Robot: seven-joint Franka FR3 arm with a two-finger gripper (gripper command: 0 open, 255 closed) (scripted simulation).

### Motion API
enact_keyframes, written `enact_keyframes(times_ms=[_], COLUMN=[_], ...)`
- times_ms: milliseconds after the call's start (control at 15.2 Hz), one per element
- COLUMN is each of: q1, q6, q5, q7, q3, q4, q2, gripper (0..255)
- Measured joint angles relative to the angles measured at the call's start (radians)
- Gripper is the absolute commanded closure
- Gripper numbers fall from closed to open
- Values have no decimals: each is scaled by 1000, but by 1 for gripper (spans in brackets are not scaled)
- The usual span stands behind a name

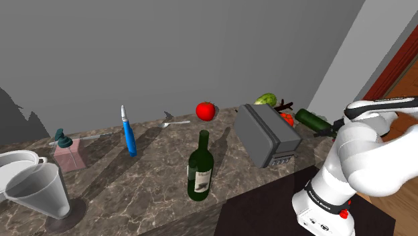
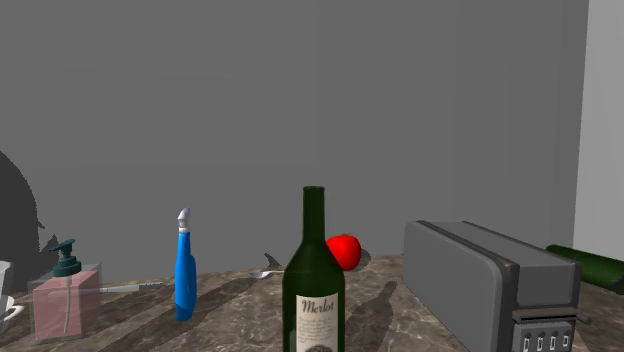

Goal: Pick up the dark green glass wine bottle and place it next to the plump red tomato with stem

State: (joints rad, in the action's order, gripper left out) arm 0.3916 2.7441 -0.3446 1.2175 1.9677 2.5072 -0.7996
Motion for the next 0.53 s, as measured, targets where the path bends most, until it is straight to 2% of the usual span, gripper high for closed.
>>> enact_keyframes(times_ms=[132,396,528], q1=[19,115,159], q6=[45,80,97], q5=[16,48,43], q7=[-100,-304,-355], q3=[-1,64,105], q4=[10,-18,-15], q2=[115,337,377], gripper=[0,0,0])
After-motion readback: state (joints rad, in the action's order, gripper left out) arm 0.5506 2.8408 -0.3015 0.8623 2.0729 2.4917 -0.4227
